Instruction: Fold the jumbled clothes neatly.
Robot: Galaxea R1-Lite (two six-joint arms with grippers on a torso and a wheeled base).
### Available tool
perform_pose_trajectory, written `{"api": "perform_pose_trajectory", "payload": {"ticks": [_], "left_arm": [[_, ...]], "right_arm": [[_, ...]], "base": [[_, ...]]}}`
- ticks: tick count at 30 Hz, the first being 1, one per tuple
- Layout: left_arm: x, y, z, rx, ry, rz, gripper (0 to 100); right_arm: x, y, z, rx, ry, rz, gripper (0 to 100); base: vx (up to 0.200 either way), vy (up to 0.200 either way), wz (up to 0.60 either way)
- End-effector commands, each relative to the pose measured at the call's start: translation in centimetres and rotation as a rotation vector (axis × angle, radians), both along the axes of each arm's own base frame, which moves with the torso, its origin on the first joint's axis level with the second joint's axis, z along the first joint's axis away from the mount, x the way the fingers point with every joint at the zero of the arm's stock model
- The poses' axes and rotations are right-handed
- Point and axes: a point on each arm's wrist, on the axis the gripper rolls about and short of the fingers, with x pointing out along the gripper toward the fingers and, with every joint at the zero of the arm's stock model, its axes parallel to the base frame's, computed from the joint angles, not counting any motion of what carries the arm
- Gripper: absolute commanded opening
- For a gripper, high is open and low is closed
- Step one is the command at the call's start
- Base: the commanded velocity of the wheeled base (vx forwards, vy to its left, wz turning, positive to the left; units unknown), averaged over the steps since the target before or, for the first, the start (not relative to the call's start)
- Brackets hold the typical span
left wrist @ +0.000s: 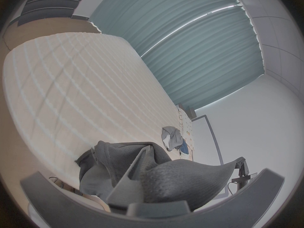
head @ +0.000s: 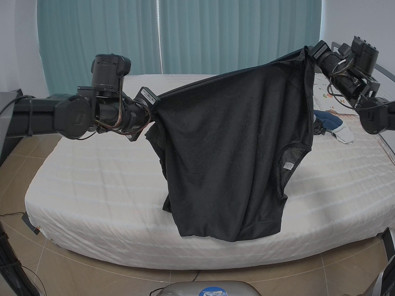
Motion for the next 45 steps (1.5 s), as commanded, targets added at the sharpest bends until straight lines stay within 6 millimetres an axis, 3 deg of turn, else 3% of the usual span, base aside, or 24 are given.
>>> {"api": "perform_pose_trajectory", "payload": {"ticks": [1, 5, 7, 8, 9, 10, 11, 12, 16, 17, 21, 24, 25, 28, 30, 36, 41, 45], "left_arm": [[4.2, -0.6, -4.0, 0.018, 0.062, 0.020, 0], [5.6, -1.1, -5.6, 0.025, 0.079, 0.022, 0], [6.7, -1.6, -7.5, 0.036, 0.109, 0.020, 0], [6.8, -1.6, -7.7, 0.037, 0.112, 0.020, 0], [7.5, -1.8, -8.9, 0.044, 0.129, 0.020, 0], [7.5, -1.8, -8.9, 0.044, 0.129, 0.020, 0], [8.3, -2.3, -10.6, 0.053, 0.152, 0.019, 0], [8.4, -2.3, -10.8, 0.054, 0.155, 0.017, 0], [9.4, -2.8, -14.0, 0.072, 0.198, 0.018, 0], [9.5, -2.8, -14.2, 0.073, 0.201, 0.019, 0], [11.0, -3.3, -16.1, 0.075, 0.206, 0.036, 0], [11.7, -3.5, -16.7, 0.058, 0.205, 0.046, 0], [11.9, -3.7, -17.1, 0.054, 0.214, 0.051, 100], [12.2, -4.0, -18.2, 0.066, 0.237, 0.054, 100], [12.6, -4.0, -20.2, 0.109, 0.286, 0.092, 100], [12.4, -2.6, -21.9, 0.173, 0.387, 0.133, 100], [12.3, -1.0, -22.0, 0.199, 0.450, 0.154, 100], [11.5, 0.2, -22.7, 0.328, 0.541, 0.092, 100]], "right_arm": [[4.6, 1.0, -4.8, -0.020, 0.081, -0.004, 0], [5.8, 1.3, -6.4, -0.021, 0.086, -0.005, 0], [7.0, 1.7, -8.9, -0.027, 0.117, -0.002, 0], [7.0, 1.7, -9.0, -0.027, 0.119, -0.002, 0], [7.8, 2.0, -10.7, -0.033, 0.144, -0.002, 0], [7.8, 2.0, -10.7, -0.033, 0.144, -0.002, 0], [8.7, 2.5, -13.0, -0.038, 0.178, -0.006, 0], [8.7, 2.5, -13.1, -0.039, 0.179, -0.008, 0], [10.2, 2.9, -17.4, -0.048, 0.235, -0.034, 0], [10.2, 2.9, -17.6, -0.049, 0.237, -0.034, 0], [11.2, 3.1, -21.4, -0.065, 0.302, -0.042, 0], [11.6, 3.2, -22.7, -0.064, 0.314, -0.041, 0], [11.7, 3.3, -23.2, -0.063, 0.323, -0.038, 100], [11.9, 3.3, -24.7, -0.072, 0.354, -0.029, 100], [12.0, 3.4, -27.4, -0.094, 0.409, -0.033, 100], [11.5, 2.1, -29.8, -0.120, 0.530, -0.053, 100], [10.4, 0.5, -29.5, -0.119, 0.587, -0.058, 100], [9.3, -0.5, -29.3, -0.119, 0.642, -0.015, 100]], "base": [[0.200, 0.000, 0.00], [0.200, 0.000, 0.00], [0.200, 0.000, 0.00], [0.200, 0.000, 0.00], [0.200, 0.000, 0.00], [0.200, 0.000, 0.00], [0.200, 0.000, 0.00], [0.200, 0.000, 0.00], [0.000, 0.000, 0.00], [0.000, 0.000, 0.00], [0.000, 0.000, 0.00], [0.000, 0.000, 0.00], [0.000, 0.000, 0.00], [0.000, 0.000, 0.00], [0.000, 0.000, 0.00], [0.000, 0.000, 0.00], [0.000, 0.000, 0.00], [0.000, 0.000, 0.00]]}}
